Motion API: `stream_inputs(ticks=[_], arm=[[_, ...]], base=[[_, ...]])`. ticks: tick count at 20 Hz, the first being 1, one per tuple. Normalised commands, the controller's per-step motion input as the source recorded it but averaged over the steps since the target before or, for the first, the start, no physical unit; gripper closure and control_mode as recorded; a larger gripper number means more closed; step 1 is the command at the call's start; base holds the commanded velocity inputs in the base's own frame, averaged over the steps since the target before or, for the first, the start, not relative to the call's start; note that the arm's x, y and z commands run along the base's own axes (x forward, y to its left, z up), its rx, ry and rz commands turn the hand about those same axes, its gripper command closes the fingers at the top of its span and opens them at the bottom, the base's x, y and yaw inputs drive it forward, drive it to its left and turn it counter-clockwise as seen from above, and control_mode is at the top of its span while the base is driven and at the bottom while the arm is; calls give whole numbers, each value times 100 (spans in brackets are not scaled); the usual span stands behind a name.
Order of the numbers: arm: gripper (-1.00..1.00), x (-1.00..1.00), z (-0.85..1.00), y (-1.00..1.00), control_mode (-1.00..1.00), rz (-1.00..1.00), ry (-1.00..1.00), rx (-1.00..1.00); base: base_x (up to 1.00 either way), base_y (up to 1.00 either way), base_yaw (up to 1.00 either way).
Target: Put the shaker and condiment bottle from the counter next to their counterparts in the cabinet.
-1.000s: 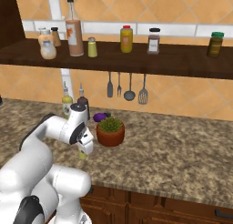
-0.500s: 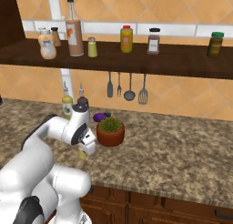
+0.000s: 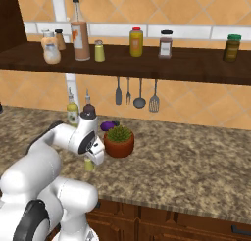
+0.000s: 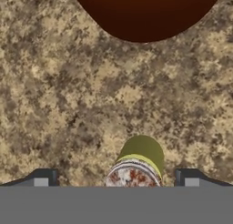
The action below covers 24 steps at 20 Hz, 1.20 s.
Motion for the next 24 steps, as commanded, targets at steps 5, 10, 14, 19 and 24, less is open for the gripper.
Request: stream_inputs(ticks=[5, 10, 14, 19, 24], arm=[[-100, -11, 0, 0, -100, 0, 0, 0], [100, -9, -1, -3, -100, 0, 0, 0], [100, 0, 0, -8, -100, 0, 0, 0], [100, 0, -2, -3, -100, 0, 0, 0], [100, -8, 40, -1, -100, 1, -4, 3]], base=[[0, 0, 0], [0, 0, 0], [0, 0, 0], [0, 0, 0], [0, 0, 0]])
